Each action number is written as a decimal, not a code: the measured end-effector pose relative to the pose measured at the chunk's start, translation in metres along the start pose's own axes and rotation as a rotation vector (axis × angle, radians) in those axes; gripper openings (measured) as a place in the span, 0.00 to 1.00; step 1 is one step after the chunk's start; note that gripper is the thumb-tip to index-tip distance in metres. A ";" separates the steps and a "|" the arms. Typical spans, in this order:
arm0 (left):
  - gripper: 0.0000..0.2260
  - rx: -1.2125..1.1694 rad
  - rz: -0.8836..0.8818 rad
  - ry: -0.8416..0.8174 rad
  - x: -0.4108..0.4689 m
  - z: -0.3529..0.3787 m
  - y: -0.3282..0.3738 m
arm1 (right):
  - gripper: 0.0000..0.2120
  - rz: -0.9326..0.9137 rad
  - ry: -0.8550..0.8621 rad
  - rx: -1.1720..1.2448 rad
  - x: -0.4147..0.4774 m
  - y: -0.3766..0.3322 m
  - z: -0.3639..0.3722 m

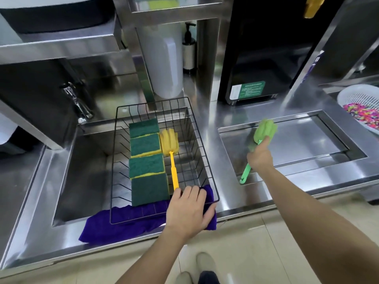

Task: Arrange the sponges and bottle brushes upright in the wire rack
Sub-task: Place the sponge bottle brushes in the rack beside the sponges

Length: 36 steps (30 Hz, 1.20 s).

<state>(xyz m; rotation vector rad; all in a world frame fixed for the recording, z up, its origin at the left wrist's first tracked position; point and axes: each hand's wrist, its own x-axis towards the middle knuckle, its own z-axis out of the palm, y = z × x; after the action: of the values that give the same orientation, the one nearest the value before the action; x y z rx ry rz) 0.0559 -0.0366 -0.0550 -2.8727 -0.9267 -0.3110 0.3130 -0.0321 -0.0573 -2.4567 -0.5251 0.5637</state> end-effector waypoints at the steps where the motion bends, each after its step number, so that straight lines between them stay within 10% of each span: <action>1: 0.19 -0.001 -0.003 0.001 0.000 -0.001 0.000 | 0.33 -0.031 0.020 0.049 0.001 -0.004 -0.003; 13: 0.21 -0.049 -0.225 0.113 -0.002 -0.010 -0.023 | 0.28 -0.214 -0.122 0.704 -0.024 -0.102 -0.007; 22: 0.22 -0.045 -0.301 0.090 -0.005 -0.007 -0.031 | 0.29 -0.467 -0.551 0.097 -0.078 -0.132 0.046; 36: 0.22 -0.026 -0.269 0.112 -0.004 -0.004 -0.030 | 0.32 -0.468 -0.598 -0.573 -0.083 -0.121 0.079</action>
<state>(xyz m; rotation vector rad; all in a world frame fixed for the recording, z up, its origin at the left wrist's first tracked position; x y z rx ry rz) 0.0341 -0.0149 -0.0506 -2.7187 -1.2960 -0.5048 0.1755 0.0548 -0.0225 -2.4931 -1.6438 1.0575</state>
